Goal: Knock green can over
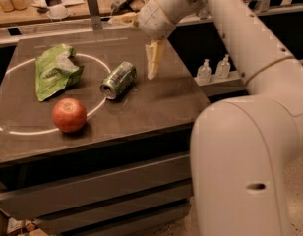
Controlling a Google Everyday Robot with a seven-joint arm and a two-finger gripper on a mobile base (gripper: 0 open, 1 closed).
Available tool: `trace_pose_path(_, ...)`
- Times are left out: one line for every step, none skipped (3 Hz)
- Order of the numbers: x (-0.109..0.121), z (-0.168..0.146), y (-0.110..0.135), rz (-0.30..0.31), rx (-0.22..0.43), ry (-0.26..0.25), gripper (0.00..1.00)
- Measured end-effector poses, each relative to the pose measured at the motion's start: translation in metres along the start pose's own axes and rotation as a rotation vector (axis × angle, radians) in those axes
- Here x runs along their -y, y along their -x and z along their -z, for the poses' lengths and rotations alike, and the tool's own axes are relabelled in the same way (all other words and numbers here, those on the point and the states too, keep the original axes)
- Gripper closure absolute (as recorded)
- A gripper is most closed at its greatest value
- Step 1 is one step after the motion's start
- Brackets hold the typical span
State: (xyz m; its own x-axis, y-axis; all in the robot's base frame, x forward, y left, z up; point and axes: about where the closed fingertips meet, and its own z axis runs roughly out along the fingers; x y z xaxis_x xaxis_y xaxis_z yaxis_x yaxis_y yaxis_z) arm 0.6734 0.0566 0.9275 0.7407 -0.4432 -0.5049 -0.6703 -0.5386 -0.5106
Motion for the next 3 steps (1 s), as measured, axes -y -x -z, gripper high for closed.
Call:
trace_pose_path(0.001, 0.052, 0.004, -0.032, -0.006, -0.212, 0.0)
trace_pose_path(0.002, 0.082, 0.005, -0.065, -0.086, -0.305, 0.0)
trace_pose_path(-0.025, 0.07, -0.007, -0.115, -0.15, -0.221, 0.0)
